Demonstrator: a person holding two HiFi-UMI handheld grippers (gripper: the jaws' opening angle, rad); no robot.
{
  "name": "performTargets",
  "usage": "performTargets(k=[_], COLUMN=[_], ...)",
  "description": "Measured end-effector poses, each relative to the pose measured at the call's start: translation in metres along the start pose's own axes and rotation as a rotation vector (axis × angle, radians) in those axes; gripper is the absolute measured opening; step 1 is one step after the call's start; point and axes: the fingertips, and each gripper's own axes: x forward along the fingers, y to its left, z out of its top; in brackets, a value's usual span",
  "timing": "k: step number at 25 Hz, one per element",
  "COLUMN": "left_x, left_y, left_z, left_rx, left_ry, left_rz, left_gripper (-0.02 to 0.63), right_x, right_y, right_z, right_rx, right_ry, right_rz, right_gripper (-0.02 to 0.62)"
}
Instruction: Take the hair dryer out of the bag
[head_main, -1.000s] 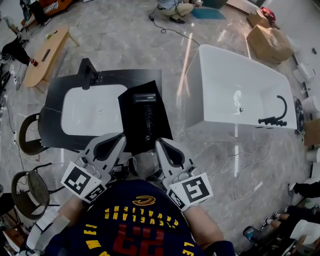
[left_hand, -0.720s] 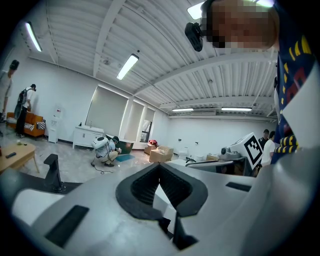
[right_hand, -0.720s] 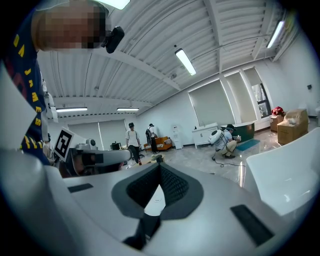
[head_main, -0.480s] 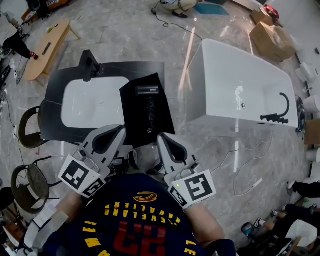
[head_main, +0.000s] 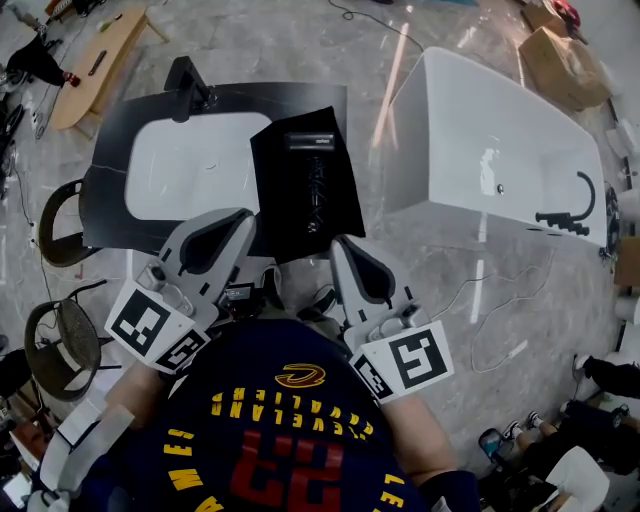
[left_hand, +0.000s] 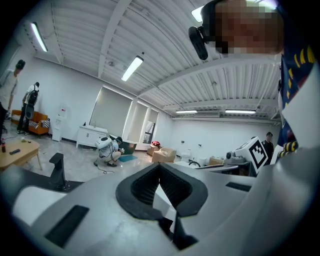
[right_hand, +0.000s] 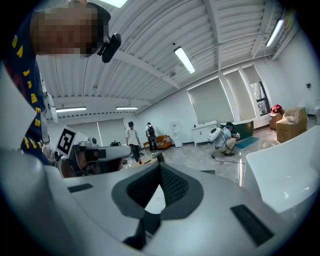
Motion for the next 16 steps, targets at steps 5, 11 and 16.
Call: performTargets(k=[5,11,16], left_x=[-0.0005,0.0001,0.0026], left_y=[0.0020,0.0052,0.0072], left_z=[-0.0011,-0.0003,0.0010], left_rx=[-0.002,-0.002,0.000], left_ry=[0.003,0.005,0.004], left_rz=[0.001,0.001,-0.003], left_gripper=[0.003,0.003,0.003], right_x=[0.0033,0.0076,0.0106], right_y=[0.0010,0.0013,0.0015], right_z=[-0.0026,-0.0032,-0.0029], right_rx=[0.004,0.007,0.010], right_ry=[0.008,0.014,0.020], right_rz=[0.003,0.003,0.004], right_gripper=[0.009,0.009,0.009])
